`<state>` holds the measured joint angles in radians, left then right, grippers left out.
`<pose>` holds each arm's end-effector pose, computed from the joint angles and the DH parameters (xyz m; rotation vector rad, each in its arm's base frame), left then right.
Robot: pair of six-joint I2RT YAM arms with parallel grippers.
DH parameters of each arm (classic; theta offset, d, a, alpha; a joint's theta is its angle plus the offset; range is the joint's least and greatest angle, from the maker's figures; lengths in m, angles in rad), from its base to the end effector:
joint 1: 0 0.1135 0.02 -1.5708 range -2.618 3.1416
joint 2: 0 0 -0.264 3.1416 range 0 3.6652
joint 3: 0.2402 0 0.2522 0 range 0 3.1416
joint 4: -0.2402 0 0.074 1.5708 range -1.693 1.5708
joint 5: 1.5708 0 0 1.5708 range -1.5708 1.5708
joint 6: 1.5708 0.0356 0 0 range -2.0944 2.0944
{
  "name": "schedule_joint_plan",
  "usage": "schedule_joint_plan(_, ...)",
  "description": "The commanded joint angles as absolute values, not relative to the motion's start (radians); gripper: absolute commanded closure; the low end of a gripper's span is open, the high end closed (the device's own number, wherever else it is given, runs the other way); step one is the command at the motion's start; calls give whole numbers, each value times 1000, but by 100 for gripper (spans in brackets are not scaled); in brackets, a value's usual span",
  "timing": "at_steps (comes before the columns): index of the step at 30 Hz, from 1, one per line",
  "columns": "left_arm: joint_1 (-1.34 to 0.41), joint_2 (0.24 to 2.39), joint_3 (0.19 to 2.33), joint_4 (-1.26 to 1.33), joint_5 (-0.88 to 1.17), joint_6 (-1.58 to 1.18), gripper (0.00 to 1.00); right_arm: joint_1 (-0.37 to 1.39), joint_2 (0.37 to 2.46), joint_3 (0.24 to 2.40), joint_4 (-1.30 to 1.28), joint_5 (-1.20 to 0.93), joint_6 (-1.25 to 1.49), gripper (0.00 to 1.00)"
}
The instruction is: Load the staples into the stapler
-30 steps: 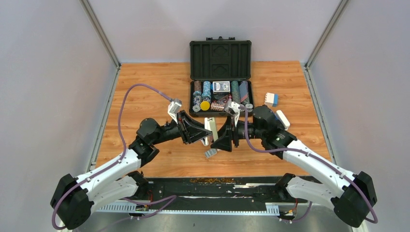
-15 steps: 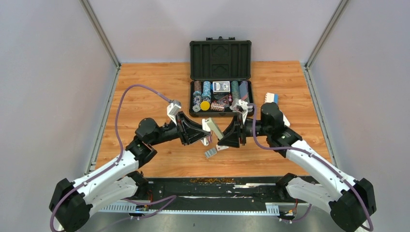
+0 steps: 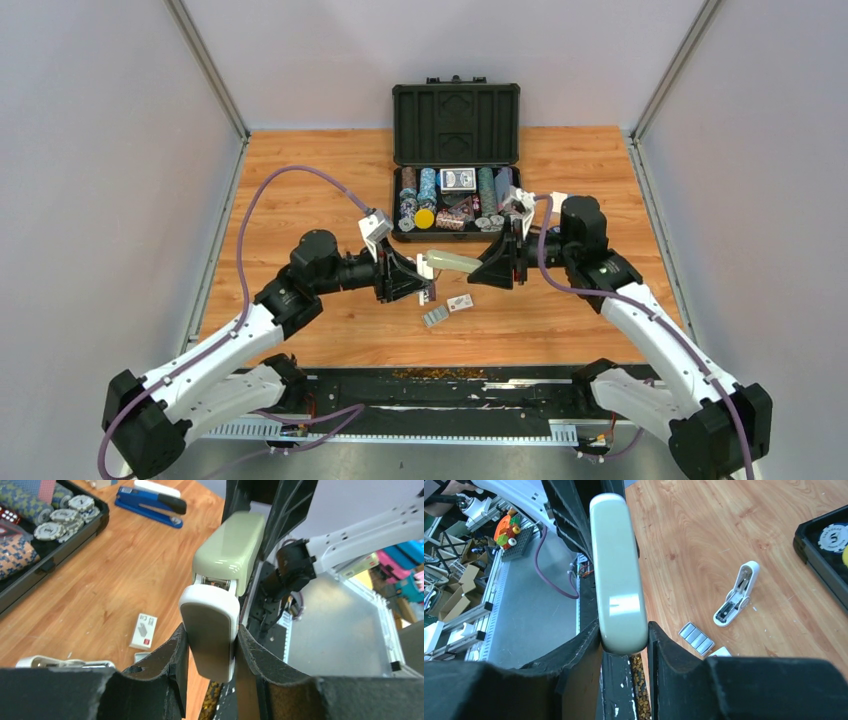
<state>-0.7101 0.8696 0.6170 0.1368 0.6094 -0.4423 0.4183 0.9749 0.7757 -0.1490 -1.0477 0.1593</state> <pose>0.1417 -0.1487 0.3002 0.7374 1.7109 -1.3435 0.1795 0.1135 0.3110 -0.9701 1.7173 1.3773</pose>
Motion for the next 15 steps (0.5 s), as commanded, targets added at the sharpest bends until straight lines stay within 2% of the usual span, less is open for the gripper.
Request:
schedule_joint_plan(1,-775,912,676,-50,672,-278,100,367,1030,914,-189,-1015,125,100)
schedule_joint_plan(15,-885,1023,750,-205,654,-174,100,337,1195,1040,-177,-1113,187,100)
